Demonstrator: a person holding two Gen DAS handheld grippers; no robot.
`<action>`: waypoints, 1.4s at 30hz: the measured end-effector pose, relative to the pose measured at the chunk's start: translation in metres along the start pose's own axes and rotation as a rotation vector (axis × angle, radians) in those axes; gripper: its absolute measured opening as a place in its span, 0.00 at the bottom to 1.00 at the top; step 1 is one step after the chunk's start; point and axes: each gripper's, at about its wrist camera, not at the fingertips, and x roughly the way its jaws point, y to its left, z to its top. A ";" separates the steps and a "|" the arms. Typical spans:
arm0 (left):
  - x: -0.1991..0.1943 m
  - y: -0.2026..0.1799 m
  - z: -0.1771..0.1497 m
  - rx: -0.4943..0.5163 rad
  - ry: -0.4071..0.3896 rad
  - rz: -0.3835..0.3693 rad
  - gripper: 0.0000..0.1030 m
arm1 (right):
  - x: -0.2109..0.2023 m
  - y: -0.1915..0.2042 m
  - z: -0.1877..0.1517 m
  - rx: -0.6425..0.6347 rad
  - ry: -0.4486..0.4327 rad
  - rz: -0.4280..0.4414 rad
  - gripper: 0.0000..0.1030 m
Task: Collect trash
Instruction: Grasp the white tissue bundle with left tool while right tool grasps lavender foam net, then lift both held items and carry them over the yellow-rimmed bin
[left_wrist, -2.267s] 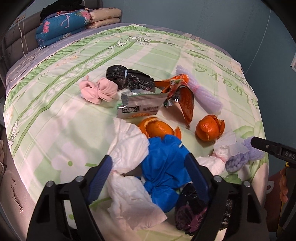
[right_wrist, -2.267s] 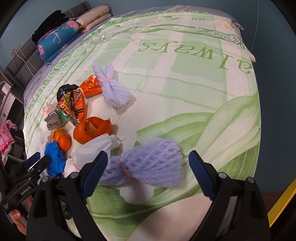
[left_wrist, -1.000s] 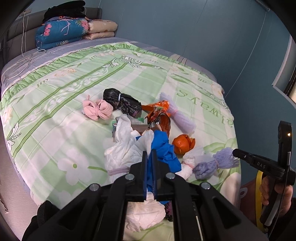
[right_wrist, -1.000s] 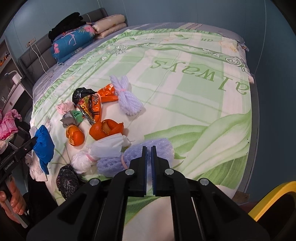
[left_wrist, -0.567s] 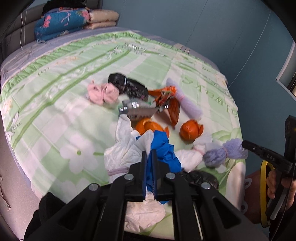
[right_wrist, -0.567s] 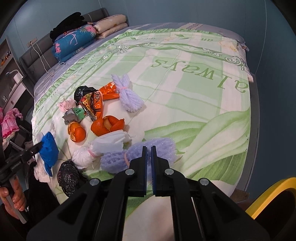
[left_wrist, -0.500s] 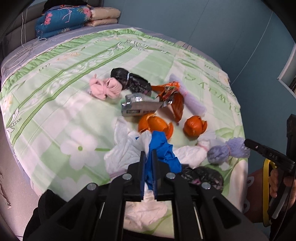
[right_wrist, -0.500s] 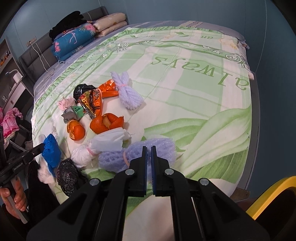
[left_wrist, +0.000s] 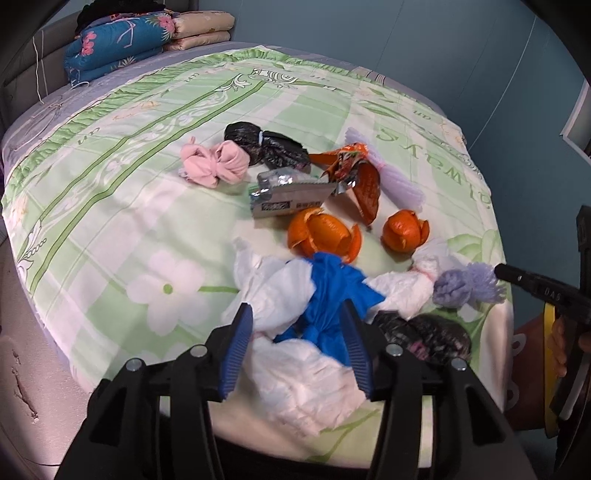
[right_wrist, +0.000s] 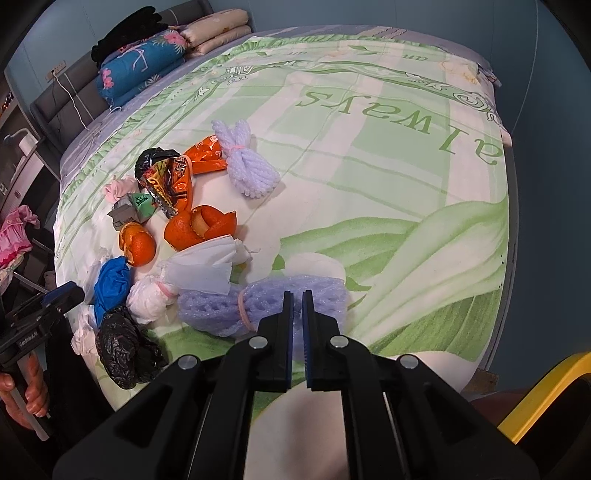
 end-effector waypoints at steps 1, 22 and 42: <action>0.001 0.004 -0.002 -0.004 0.007 0.007 0.46 | 0.001 -0.001 0.000 0.002 0.000 -0.005 0.05; 0.017 -0.002 -0.021 0.015 0.032 -0.038 0.18 | 0.042 0.033 -0.006 -0.131 0.072 -0.113 0.60; -0.049 0.030 -0.005 -0.080 -0.142 -0.065 0.18 | -0.018 0.044 0.000 -0.154 -0.043 -0.035 0.05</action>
